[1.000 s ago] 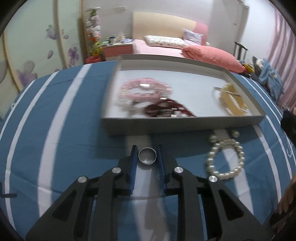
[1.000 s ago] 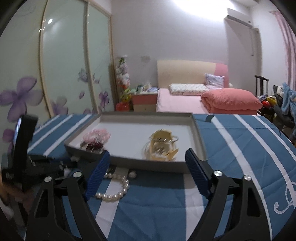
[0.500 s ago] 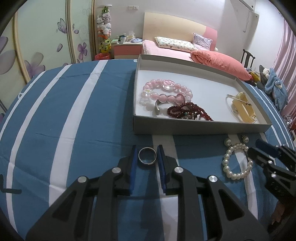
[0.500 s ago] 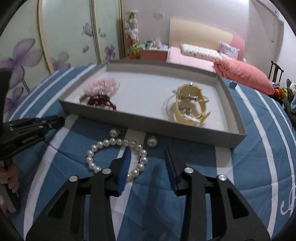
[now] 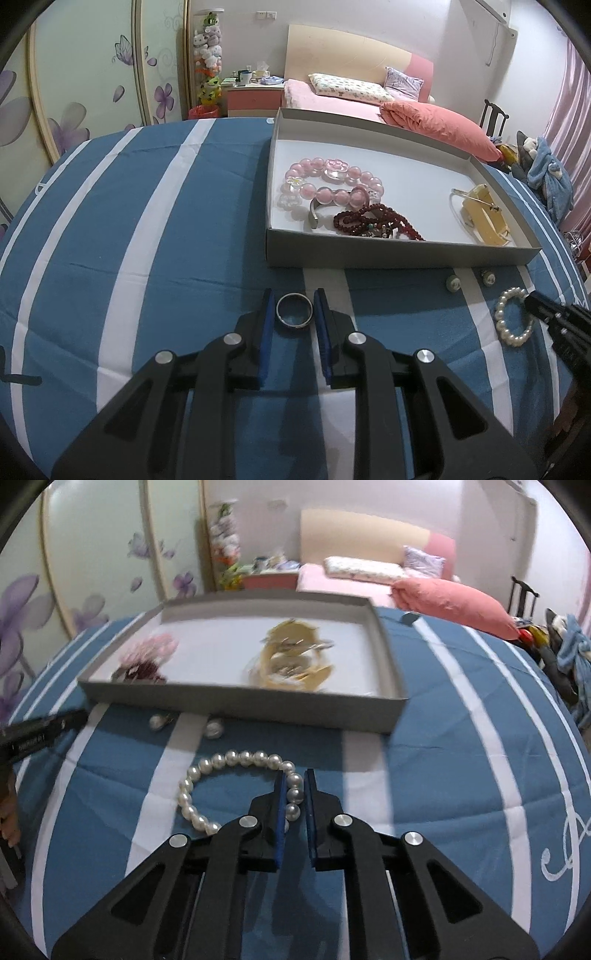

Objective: Organize jewelry
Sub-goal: 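Grasp the pearl bracelet with the right tool and lift it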

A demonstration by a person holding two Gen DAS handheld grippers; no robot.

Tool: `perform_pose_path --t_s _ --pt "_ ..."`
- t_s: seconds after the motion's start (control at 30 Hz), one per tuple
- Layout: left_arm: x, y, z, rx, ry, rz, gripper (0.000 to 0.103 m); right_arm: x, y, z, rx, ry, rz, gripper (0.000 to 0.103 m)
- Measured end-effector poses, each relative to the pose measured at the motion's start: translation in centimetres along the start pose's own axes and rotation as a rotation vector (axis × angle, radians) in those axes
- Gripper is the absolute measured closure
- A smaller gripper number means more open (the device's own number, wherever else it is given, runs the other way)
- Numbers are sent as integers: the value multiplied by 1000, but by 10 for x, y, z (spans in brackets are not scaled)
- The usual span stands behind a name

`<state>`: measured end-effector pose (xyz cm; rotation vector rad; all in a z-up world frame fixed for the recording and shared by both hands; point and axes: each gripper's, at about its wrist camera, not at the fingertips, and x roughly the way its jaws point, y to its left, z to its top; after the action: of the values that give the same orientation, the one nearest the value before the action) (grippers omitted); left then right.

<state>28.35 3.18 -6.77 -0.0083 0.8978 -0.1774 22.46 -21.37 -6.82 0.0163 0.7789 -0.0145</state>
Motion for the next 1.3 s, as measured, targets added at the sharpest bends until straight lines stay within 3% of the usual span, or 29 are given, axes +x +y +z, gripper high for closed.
perform_pose_path --t_s 0.43,0.63,1.3 --pt "-16 -8 -12 -18 -46 -15 81 -41 5 12 13 -246 74 93" --pt "-34 -13 -16 -19 -110 -13 81 -61 10 15 11 -367 95 93" --pt "-84 -51 -25 89 -323 36 81 -86 27 14 -7 -535 80 93"
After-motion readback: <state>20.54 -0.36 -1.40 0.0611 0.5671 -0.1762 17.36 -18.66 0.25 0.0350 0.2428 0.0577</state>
